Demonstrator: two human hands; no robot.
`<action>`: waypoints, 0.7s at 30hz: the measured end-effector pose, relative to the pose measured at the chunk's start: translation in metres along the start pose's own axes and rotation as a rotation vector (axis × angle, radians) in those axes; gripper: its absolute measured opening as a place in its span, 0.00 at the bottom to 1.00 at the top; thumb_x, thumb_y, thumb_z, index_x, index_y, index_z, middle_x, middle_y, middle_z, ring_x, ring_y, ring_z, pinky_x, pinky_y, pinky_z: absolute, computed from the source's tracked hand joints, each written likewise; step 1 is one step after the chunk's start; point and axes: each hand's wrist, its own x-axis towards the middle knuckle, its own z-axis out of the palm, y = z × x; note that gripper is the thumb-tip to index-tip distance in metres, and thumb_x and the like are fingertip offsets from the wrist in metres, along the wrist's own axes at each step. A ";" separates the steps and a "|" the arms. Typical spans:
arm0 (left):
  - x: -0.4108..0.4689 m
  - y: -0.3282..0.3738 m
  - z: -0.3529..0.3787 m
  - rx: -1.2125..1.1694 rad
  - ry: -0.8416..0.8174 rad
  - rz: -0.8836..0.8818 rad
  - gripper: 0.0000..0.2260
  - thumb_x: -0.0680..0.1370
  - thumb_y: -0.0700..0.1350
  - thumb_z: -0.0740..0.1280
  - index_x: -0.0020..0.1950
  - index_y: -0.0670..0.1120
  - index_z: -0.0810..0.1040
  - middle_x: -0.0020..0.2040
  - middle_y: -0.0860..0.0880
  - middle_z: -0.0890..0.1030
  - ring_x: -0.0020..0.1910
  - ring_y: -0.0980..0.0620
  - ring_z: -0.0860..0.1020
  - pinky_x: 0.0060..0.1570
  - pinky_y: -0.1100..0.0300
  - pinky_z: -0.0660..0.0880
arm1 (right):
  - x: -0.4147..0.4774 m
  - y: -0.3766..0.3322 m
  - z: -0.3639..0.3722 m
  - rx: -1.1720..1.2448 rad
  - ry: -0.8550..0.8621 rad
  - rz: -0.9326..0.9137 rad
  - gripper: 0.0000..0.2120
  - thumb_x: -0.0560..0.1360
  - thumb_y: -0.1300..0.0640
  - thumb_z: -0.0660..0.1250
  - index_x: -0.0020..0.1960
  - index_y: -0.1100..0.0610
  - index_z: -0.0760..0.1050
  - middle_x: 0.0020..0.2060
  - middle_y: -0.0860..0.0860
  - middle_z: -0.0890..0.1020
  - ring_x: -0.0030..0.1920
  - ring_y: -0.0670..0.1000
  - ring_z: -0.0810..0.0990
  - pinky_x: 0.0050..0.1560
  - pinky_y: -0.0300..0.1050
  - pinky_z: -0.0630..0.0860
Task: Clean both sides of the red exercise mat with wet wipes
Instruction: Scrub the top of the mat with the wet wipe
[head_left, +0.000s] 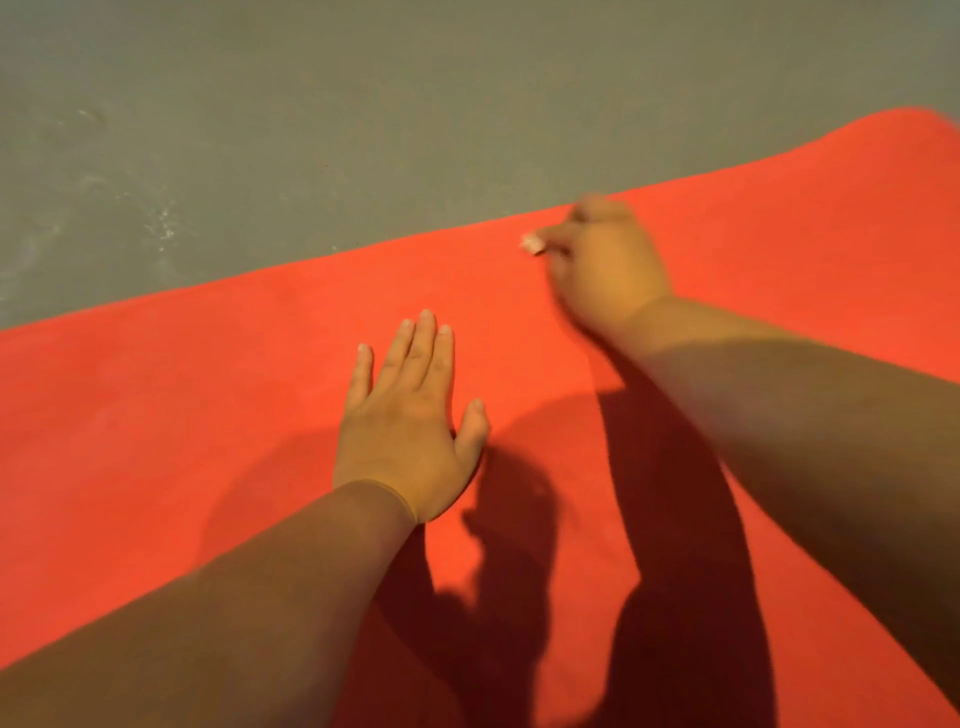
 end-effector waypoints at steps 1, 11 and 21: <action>0.000 0.000 0.000 0.001 0.000 -0.005 0.33 0.75 0.59 0.50 0.76 0.44 0.62 0.78 0.46 0.59 0.77 0.48 0.57 0.74 0.45 0.50 | 0.000 0.028 -0.009 -0.071 0.027 0.131 0.14 0.74 0.59 0.62 0.56 0.59 0.81 0.48 0.62 0.76 0.52 0.62 0.74 0.50 0.49 0.64; 0.000 0.002 0.000 0.017 -0.032 -0.008 0.35 0.73 0.61 0.46 0.77 0.45 0.58 0.78 0.47 0.56 0.77 0.49 0.53 0.75 0.45 0.48 | -0.051 -0.028 -0.017 0.056 -0.015 0.074 0.10 0.74 0.60 0.63 0.51 0.60 0.80 0.48 0.60 0.79 0.51 0.61 0.76 0.50 0.52 0.69; 0.072 0.086 -0.011 -0.078 -0.016 0.054 0.27 0.80 0.55 0.55 0.78 0.48 0.56 0.77 0.43 0.57 0.76 0.44 0.55 0.73 0.41 0.45 | -0.048 0.100 -0.049 0.018 0.171 0.674 0.11 0.73 0.62 0.63 0.52 0.59 0.82 0.51 0.62 0.82 0.52 0.62 0.79 0.48 0.48 0.71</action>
